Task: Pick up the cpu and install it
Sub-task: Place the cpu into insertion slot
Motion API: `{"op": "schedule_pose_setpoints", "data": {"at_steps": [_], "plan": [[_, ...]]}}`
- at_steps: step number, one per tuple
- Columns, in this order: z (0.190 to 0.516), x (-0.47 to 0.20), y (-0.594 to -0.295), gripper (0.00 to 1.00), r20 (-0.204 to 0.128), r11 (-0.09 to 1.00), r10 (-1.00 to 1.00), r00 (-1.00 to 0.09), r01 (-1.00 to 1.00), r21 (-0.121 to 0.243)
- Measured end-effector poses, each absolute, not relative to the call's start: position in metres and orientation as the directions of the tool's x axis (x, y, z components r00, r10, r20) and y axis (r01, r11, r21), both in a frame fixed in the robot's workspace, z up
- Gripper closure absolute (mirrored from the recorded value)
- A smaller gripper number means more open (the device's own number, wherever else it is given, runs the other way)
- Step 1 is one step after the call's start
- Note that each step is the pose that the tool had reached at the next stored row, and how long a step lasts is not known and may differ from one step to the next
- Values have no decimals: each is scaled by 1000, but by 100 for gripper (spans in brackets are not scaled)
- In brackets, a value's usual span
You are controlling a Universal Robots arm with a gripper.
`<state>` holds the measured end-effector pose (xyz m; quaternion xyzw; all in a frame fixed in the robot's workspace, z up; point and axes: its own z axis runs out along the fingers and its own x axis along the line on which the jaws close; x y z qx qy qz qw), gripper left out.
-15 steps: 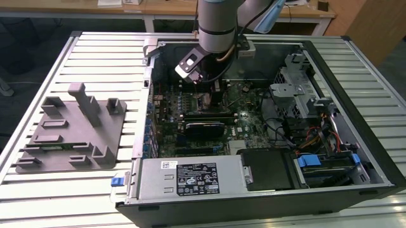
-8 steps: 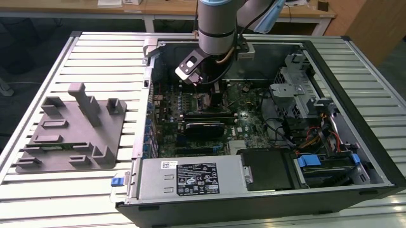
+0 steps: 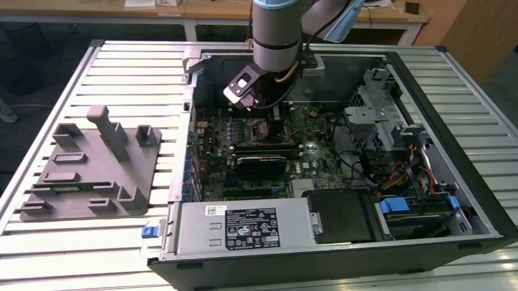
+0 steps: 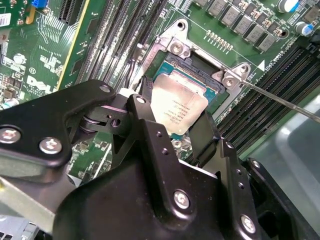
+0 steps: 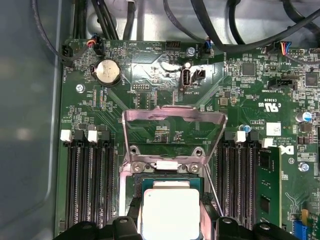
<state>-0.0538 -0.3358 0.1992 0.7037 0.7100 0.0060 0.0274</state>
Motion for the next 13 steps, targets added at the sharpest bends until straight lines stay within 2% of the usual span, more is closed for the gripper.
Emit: {"op": "schedule_pose_setpoints", "data": {"at_steps": [13], "plan": [[194, -55, -333, 46, -30, 10, 1000, -8, 999, 47]]}}
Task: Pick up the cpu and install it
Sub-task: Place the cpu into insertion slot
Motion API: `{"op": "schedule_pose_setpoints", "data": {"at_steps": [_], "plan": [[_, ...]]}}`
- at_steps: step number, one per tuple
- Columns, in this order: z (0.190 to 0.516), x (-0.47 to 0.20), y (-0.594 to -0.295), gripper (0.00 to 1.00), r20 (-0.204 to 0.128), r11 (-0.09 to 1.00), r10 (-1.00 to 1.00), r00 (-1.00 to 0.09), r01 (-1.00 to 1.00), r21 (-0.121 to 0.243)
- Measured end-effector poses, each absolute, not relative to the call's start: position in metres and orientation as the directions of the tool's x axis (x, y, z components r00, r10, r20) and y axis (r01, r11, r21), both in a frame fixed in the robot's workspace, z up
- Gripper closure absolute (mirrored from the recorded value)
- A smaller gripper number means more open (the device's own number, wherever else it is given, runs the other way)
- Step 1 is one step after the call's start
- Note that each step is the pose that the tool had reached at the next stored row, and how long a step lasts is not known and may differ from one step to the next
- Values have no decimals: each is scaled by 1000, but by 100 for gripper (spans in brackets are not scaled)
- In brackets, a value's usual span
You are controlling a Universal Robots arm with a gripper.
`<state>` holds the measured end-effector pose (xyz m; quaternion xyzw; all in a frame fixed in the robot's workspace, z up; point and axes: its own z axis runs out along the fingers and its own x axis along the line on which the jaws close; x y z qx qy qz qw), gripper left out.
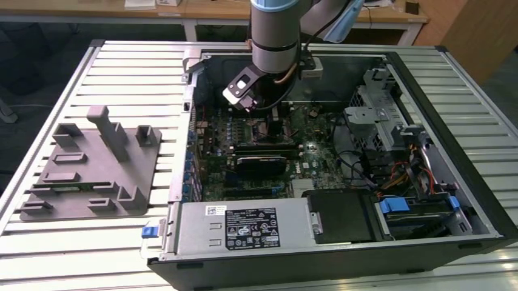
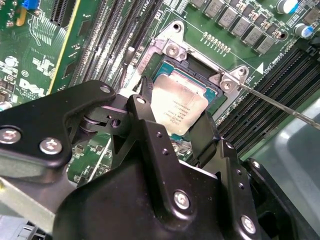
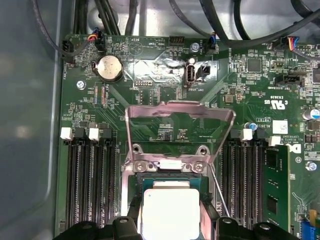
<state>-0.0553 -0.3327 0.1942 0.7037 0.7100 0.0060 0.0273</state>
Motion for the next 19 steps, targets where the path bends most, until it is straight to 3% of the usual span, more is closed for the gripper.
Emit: {"op": "schedule_pose_setpoints", "data": {"at_steps": [19], "plan": [[191, -55, -332, 46, -31, 10, 999, -8, 999, 47]]}}
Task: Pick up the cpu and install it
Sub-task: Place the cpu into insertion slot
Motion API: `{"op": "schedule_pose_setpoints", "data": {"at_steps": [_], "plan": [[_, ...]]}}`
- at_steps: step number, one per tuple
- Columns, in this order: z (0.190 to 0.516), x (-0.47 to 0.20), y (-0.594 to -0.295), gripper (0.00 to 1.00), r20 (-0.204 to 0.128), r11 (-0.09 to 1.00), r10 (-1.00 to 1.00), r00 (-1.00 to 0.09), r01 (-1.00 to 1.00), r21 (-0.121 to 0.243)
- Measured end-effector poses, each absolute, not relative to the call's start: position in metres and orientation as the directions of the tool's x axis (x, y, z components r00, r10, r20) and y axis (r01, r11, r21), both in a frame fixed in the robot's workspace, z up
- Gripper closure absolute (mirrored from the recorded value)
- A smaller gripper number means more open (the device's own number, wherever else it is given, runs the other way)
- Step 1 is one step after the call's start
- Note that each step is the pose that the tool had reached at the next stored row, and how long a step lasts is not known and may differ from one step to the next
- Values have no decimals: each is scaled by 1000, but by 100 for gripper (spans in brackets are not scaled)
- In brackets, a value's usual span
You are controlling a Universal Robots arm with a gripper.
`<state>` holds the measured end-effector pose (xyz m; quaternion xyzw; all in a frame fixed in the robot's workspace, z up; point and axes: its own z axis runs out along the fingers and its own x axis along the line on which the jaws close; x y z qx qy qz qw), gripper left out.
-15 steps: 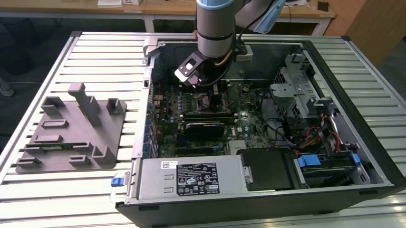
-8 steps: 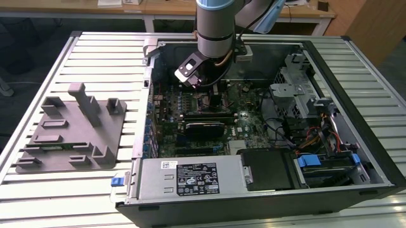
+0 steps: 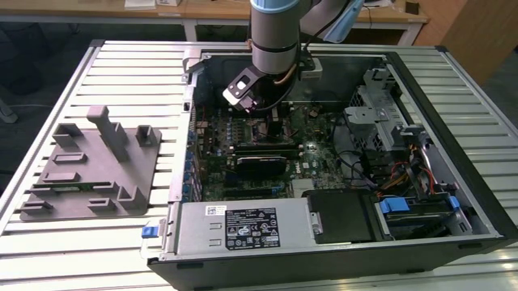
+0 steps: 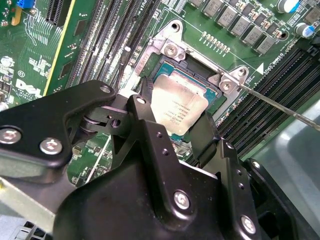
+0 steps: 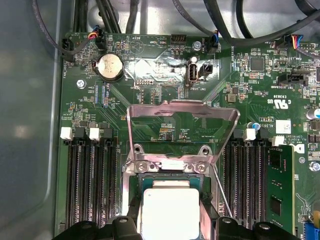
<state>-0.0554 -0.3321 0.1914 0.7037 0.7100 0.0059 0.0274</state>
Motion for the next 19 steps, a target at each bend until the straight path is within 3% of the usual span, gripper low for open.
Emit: {"op": "schedule_pose_setpoints", "data": {"at_steps": [8, 9, 19], "plan": [[191, -55, -332, 45, -30, 10, 1000, -8, 999, 48], [191, -55, -332, 38, -30, 10, 1000, -8, 999, 47], [199, -55, -332, 38, -30, 10, 1000, -8, 999, 47]]}}
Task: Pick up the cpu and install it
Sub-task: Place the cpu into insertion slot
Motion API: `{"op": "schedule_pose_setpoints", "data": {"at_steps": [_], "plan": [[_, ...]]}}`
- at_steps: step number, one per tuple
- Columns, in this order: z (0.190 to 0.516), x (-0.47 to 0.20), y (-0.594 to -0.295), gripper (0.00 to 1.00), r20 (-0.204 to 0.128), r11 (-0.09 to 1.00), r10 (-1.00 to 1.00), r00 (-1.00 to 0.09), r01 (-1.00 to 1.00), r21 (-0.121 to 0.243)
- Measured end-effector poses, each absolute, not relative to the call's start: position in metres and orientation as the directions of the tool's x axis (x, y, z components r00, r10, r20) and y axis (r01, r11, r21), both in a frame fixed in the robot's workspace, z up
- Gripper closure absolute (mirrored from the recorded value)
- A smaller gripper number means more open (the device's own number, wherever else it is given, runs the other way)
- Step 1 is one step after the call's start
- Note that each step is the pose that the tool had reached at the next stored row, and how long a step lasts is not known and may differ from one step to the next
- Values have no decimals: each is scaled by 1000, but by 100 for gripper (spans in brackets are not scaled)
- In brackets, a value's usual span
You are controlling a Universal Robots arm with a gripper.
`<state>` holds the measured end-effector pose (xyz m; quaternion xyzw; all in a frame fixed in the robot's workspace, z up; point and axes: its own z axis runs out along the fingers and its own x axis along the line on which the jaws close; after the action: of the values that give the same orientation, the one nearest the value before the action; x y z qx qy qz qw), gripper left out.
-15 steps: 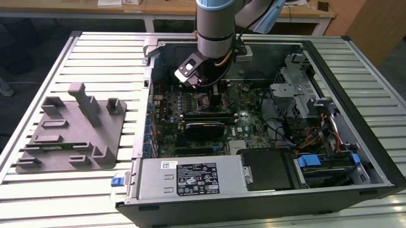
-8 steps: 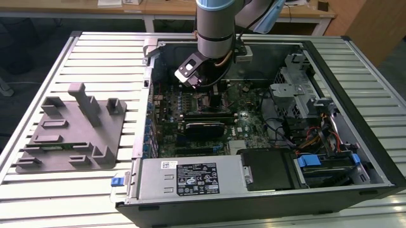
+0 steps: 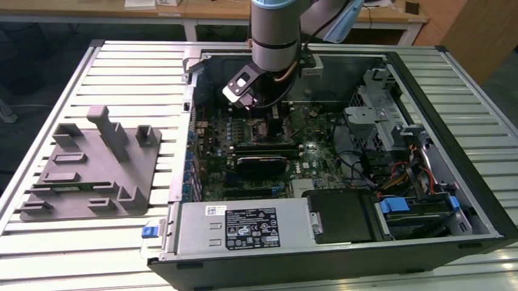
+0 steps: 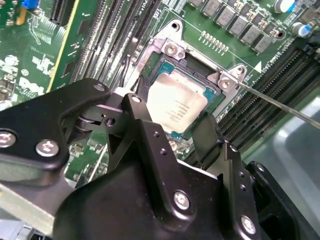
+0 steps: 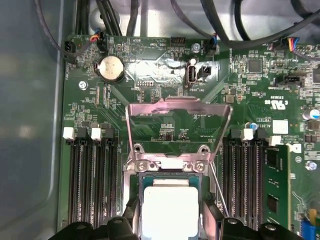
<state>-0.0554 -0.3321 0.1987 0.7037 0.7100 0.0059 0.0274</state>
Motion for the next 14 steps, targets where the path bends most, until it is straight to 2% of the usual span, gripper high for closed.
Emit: {"op": "schedule_pose_setpoints", "data": {"at_steps": [11, 13, 14], "plan": [[205, -55, -332, 38, -30, 10, 1000, -8, 999, 47], [206, -55, -332, 40, -30, 10, 1000, -8, 999, 47], [206, -55, -332, 46, -30, 10, 1000, -8, 999, 47]]}}
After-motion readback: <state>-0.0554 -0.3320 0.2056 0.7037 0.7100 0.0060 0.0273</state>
